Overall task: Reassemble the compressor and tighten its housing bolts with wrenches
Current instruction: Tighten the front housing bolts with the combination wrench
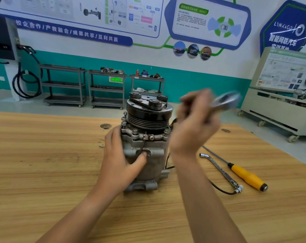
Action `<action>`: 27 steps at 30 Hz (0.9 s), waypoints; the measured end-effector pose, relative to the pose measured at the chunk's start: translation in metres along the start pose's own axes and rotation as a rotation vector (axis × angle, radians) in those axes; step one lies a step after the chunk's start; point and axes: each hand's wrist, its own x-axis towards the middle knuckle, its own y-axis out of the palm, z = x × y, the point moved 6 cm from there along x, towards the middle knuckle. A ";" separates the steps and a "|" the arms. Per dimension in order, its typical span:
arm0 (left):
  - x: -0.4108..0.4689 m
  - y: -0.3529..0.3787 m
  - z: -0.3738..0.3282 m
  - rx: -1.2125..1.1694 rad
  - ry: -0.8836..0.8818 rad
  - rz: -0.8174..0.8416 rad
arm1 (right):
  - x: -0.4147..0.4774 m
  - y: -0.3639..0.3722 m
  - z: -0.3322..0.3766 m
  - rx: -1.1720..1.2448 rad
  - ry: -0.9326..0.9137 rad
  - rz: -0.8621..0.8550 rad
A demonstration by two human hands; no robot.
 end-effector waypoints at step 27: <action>-0.001 0.002 0.000 0.016 -0.016 0.003 | 0.034 -0.082 -0.154 0.679 1.310 -0.295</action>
